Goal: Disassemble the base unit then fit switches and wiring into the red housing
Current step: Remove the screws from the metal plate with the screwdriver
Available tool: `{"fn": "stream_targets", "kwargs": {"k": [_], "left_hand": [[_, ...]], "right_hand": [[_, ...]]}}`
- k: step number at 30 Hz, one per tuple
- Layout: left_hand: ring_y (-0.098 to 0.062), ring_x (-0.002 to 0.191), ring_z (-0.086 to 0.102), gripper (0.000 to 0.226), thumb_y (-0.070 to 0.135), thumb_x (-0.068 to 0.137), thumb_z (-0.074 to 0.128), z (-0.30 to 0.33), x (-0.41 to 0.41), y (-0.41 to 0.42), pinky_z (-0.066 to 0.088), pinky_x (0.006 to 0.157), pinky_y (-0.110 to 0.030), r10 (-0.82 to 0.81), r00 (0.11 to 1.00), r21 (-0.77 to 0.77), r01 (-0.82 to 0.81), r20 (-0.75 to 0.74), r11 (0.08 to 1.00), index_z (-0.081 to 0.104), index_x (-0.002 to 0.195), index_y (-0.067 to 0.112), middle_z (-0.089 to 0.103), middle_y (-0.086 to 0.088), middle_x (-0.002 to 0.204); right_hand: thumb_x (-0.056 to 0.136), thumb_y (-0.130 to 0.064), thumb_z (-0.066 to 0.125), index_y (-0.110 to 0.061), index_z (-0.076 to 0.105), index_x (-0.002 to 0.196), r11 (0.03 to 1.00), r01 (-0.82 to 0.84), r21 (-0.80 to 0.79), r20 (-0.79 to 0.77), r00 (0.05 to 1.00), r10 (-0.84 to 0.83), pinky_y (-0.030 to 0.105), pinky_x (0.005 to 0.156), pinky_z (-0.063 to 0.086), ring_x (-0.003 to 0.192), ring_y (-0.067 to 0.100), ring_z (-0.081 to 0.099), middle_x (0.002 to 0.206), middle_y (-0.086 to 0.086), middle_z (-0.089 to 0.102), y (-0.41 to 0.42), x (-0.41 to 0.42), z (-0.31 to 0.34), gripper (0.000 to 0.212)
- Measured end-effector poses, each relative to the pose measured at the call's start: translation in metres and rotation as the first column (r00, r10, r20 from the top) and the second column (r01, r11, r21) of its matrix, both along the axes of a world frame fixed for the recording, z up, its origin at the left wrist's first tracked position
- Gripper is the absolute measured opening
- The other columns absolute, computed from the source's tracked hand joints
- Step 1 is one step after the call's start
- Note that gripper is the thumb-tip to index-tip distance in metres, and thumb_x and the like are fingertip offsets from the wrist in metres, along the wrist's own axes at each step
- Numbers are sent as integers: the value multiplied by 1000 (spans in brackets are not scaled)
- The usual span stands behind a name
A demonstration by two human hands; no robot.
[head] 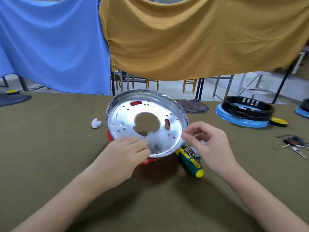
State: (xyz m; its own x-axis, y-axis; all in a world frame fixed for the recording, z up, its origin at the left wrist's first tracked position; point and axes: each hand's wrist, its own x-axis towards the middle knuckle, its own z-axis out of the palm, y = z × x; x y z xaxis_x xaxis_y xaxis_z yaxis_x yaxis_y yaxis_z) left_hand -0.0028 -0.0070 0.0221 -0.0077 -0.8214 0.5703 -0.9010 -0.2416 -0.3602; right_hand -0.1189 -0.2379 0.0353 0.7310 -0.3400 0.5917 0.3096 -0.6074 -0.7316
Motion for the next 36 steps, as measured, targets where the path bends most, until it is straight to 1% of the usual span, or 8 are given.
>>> {"fn": "stream_targets", "kwargs": {"k": [2, 4, 7, 12, 15, 20, 30, 36], "left_hand": [[-18, 70, 47, 14, 2, 82, 68, -10, 2, -4, 43, 59, -28, -4, 993, -22, 7, 115, 1000, 67, 79, 16, 57, 1, 78], [-19, 68, 49, 18, -1, 88, 57, -20, 3, -5, 41, 59, -30, -32, 977, -39, 41, 211, 998, 69, 85, 12, 58, -1, 78], [-20, 69, 50, 16, 1, 93, 55, -27, 2, -3, 40, 62, -31, -63, 966, -38, 75, 250, 996, 69, 94, 8, 60, -2, 80], [-21, 66, 54, 12, 2, 86, 67, -27, 3, -1, 48, 59, -33, -59, 969, -37, 70, 241, 997, 73, 96, 7, 61, -2, 79], [-21, 65, 53, 10, 2, 87, 66, -28, 2, -1, 47, 58, -33, -61, 970, -38, 72, 235, 997, 73, 93, 7, 60, -2, 76], [-20, 64, 50, 5, 5, 87, 68, -27, -1, -5, 43, 57, -32, -59, 966, -36, 70, 251, 997, 72, 86, 8, 56, -1, 73], [-20, 64, 51, 6, 3, 85, 69, -27, -1, -6, 43, 57, -32, -43, 967, -58, 59, 252, 997, 71, 86, 9, 58, -1, 76], [-19, 66, 49, 7, 4, 87, 67, -26, -1, -8, 40, 60, -30, -39, 967, -72, 59, 253, 996, 71, 87, 9, 56, -1, 76]], "right_hand": [[83, -12, 77, -29, 71, 81, 1000, 4, -18, -10, 1000, -4, 22, 59, 52, 65, 14, 62, 77, -12, 70, 5, 1, -4, 18], [84, -10, 76, -27, 74, 87, 997, 1, -75, -29, 1000, -3, 16, 68, 51, 72, 9, 65, 81, -15, 71, 7, 1, -8, 17], [83, -12, 76, -24, 76, 91, 963, -8, -269, -81, 997, -14, 13, 80, 47, 84, 2, 65, 84, -14, 72, 12, 1, -10, 14], [83, -27, 77, -34, 76, 90, 909, -82, -409, -275, 961, -37, 14, 78, 45, 79, 1, 62, 84, -12, 67, 20, 9, -6, 10], [83, -28, 75, -31, 76, 85, 876, -141, -462, -370, 928, -46, 23, 79, 48, 82, 3, 59, 84, -11, 66, 23, 16, -4, 4], [83, -22, 74, -32, 77, 86, 895, -169, -412, -483, 874, -57, 8, 64, 44, 73, -3, 61, 75, -20, 68, 21, 22, 0, 10], [86, -14, 70, -27, 76, 85, 896, -201, -396, -500, 866, -26, 24, 79, 50, 80, 0, 58, 86, -15, 65, 29, 27, -2, 14], [88, -14, 67, -24, 76, 88, 870, -162, -465, -482, 871, -96, 25, 83, 50, 85, 6, 59, 92, -12, 65, 36, 28, -1, 13]]}}
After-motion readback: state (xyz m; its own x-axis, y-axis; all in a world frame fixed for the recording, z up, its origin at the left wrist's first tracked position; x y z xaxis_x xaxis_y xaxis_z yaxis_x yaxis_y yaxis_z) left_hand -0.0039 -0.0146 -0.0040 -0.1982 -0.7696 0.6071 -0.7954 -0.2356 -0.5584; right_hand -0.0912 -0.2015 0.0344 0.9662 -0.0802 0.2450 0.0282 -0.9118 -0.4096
